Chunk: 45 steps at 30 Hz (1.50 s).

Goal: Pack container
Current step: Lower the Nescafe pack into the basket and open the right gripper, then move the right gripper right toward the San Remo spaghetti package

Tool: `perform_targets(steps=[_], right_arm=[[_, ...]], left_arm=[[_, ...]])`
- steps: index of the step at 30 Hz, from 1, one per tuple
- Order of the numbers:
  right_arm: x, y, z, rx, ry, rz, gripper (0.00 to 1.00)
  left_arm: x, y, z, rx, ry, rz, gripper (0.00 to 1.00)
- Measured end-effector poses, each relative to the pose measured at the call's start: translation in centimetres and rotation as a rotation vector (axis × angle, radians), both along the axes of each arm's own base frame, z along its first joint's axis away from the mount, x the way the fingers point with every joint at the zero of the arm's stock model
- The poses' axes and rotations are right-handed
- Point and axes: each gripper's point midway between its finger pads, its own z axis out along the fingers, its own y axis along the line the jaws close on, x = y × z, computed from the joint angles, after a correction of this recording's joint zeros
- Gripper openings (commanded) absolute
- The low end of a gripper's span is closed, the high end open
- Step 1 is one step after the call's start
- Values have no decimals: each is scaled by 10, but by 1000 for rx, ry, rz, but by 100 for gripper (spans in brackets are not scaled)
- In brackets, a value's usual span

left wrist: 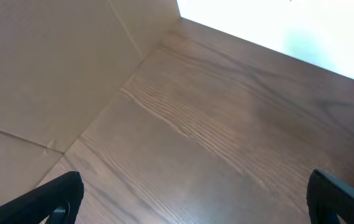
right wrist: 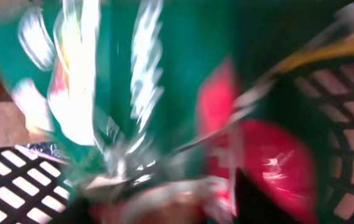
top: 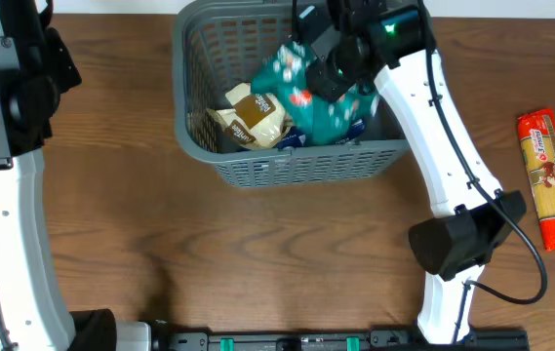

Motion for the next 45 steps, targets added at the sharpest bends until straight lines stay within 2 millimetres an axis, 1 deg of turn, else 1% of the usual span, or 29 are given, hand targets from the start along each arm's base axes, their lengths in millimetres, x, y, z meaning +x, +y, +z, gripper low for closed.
perform_targets(steps=[10,13,15,17,19,21,22,24,26,28,29,31,34,39,41,45], right_arm=[[3,1,4,12,-13,-16,99],[6,-6,6,1,-25,-64,99],[12,-18,12,-21,-51,-128,99],[19,-39,25,-52,-98,-226,99],[23,-62,43,-74,-151,-321,99],[21,-90,67,-84,-208,-424,99],[18,-106,81,-84,-237,-480,99],[7,-137,107,-74,-283,-584,99],[-10,-173,129,-59,-314,-699,99],[-33,-215,146,-52,-327,-825,99],[-42,-232,151,-52,-327,-878,99],[-63,-265,152,-58,-296,-975,99],[-86,-301,138,-67,-204,-1080,99],[-109,-342,114,-74,-76,-1210,99],[-116,-359,111,-70,-59,-1262,99],[-128,-380,107,-61,-41,-1325,99]], left_arm=[[0,0,0,0,0,0,99],[0,0,0,0,0,0,99],[0,0,0,0,0,0,99],[0,0,0,0,0,0,99],[0,0,0,0,0,0,99],[0,0,0,0,1,0,99],[0,0,0,0,0,0,99],[0,0,0,0,0,0,99],[0,0,0,0,0,0,99],[0,0,0,0,0,0,99],[0,0,0,0,0,0,99],[0,0,0,0,0,0,99],[0,0,0,0,0,0,99],[0,0,0,0,0,0,99],[0,0,0,0,0,0,98],[0,0,0,0,0,0,99]])
